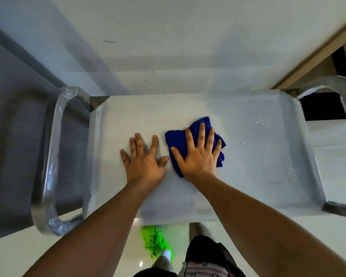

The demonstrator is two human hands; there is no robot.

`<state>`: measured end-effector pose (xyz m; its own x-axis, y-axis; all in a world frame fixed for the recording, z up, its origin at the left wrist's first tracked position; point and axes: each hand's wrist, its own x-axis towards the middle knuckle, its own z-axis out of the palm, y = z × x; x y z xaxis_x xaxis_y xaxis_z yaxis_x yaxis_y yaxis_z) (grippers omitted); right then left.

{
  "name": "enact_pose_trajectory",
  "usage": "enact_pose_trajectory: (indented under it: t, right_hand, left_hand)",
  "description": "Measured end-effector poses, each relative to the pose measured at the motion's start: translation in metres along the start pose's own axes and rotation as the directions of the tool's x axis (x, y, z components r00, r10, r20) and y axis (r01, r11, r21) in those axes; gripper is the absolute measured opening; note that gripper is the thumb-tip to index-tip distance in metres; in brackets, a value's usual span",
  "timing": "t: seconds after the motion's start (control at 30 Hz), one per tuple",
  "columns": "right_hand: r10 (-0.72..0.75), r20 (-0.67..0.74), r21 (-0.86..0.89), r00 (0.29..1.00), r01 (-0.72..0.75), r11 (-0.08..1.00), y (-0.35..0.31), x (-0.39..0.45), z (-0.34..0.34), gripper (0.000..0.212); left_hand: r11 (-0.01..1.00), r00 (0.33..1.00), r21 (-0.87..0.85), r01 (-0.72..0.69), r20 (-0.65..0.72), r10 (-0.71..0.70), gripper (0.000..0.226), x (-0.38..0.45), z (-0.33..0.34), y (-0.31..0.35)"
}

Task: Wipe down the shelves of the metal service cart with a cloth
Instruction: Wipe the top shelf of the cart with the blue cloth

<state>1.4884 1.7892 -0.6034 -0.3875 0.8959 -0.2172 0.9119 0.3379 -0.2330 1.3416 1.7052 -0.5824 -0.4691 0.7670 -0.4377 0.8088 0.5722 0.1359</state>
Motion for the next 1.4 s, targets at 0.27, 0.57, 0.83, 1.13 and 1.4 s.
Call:
enact_pose_trajectory:
  t: [0.27,0.57,0.83,1.13,1.4]
  right_hand:
    - [0.108,-0.058,0.005,0.993,-0.108,0.994,0.019,-0.100,0.016,0.077]
    - [0.122,0.005,-0.001,0.993,-0.122,0.993,0.051,-0.123,0.005,0.080]
    - [0.088,0.028,0.003,0.996,-0.089,0.996,0.121,-0.018,-0.034,0.084]
    - [0.096,-0.002,-0.013,0.995,-0.096,0.995,0.165,0.118,-0.074,0.089]
    - [0.094,-0.014,0.022,0.995,-0.093,0.995,0.174,0.104,-0.075,0.085]
  left_hand:
    - [0.993,0.994,-0.051,0.106,0.005,-0.106,0.073,-0.003,-0.005,0.015]
    - [0.995,0.988,-0.019,-0.094,-0.121,0.091,0.058,-0.018,-0.001,0.078]
    - [0.943,0.936,-0.125,-0.307,-0.220,0.276,0.053,0.000,0.004,0.161]
    - [0.969,0.967,-0.064,-0.240,-0.107,0.233,0.073,-0.006,0.028,0.205]
    - [0.978,0.978,0.036,-0.207,0.015,0.207,0.081,-0.002,0.035,0.207]
